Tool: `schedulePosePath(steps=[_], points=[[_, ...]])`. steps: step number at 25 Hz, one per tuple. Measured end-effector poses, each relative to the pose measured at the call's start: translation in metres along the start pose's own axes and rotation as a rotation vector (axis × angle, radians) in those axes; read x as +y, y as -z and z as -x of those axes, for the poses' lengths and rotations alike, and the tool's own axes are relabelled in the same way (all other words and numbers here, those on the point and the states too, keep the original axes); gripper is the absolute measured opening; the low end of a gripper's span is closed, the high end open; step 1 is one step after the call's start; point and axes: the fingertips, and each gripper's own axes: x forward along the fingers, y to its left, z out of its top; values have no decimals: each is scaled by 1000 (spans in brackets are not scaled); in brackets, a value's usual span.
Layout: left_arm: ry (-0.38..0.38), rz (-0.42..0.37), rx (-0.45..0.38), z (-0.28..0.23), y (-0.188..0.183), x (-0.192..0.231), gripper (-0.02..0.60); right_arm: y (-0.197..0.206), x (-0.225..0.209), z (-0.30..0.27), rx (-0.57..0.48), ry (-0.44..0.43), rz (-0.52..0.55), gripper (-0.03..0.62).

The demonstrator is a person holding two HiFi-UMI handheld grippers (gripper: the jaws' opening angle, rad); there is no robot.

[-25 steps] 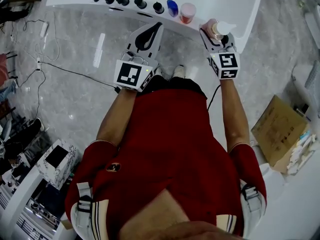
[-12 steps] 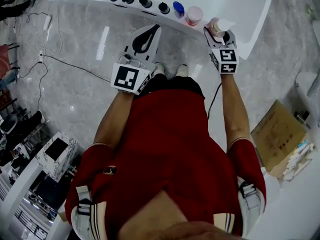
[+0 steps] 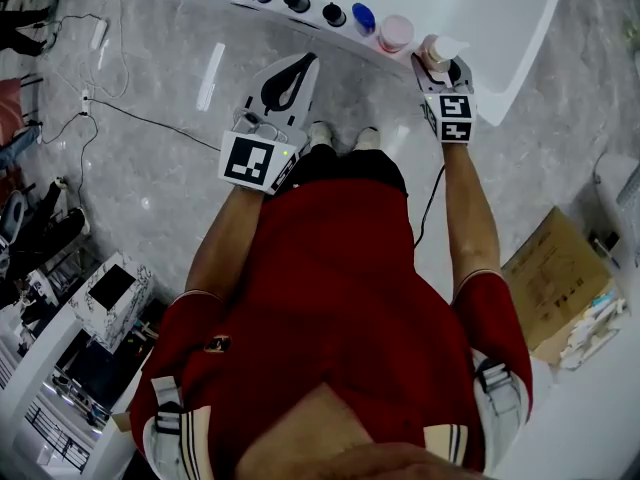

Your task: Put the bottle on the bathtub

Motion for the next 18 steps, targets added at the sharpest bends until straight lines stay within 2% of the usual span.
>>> schedulePosePath(steps=[18], points=[[-27, -1, 27, 4, 8, 3, 6, 6, 0, -19, -19, -35, -5, 225]])
